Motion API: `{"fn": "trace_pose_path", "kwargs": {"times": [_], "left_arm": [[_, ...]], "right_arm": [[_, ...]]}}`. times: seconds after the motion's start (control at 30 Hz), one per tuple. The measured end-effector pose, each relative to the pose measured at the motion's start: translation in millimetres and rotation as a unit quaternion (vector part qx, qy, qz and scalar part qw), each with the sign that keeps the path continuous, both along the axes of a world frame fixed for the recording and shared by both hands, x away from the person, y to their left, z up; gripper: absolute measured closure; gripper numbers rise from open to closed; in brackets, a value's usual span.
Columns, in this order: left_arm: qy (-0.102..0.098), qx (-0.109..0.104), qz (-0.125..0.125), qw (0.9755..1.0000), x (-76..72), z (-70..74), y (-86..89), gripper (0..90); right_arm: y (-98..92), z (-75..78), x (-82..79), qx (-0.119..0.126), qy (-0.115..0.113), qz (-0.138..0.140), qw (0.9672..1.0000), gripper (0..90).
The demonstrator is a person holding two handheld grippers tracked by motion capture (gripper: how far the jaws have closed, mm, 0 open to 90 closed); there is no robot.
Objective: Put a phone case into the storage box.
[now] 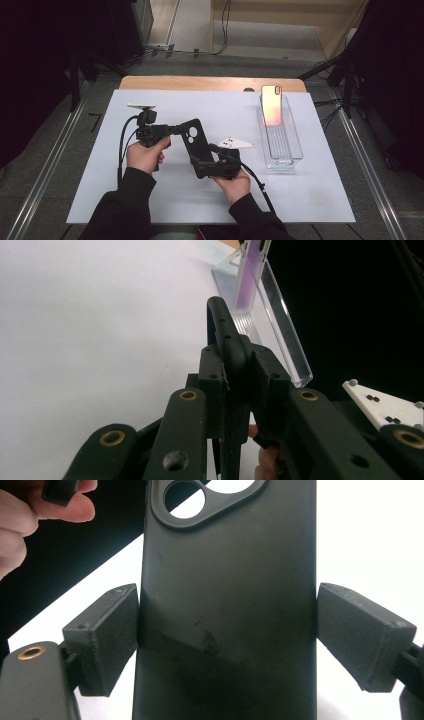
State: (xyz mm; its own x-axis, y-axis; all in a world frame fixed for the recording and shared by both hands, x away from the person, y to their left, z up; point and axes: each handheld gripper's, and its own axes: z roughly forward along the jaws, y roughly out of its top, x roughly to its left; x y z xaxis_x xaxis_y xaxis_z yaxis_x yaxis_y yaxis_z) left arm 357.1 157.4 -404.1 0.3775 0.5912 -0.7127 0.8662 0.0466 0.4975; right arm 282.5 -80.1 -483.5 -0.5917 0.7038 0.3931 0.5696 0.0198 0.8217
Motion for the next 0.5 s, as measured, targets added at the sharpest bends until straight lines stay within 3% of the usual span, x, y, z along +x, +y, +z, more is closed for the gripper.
{"fn": "trace_pose_path", "kwargs": {"times": [0.13,0.17,0.23,0.3,0.5], "left_arm": [[-0.007,0.000,-0.003,1.0000,-2.3,2.8,-1.9,78.1],[-0.011,0.005,-0.002,0.9999,-2.8,3.9,-2.0,78.1],[-0.019,0.012,0.001,0.9997,-3.6,5.6,-1.8,78.2],[-0.028,0.013,0.001,0.9995,-4.6,7.1,-0.9,78.2],[-0.069,0.033,0.007,0.9971,-9.9,12.7,-1.0,78.1]], "right_arm": [[-2.0,1.9,3.4,-0.009,-0.003,0.018,0.9998,8.5],[-1.5,3.8,4.9,-0.021,0.001,0.022,0.9995,0.1],[-0.6,8.1,7.7,-0.041,0.005,0.029,0.9987,0.0],[-1.4,11.9,9.8,-0.044,0.001,0.039,0.9983,0.0],[-7.3,21.3,14.6,-0.065,0.016,0.054,0.9962,0.0]]}}
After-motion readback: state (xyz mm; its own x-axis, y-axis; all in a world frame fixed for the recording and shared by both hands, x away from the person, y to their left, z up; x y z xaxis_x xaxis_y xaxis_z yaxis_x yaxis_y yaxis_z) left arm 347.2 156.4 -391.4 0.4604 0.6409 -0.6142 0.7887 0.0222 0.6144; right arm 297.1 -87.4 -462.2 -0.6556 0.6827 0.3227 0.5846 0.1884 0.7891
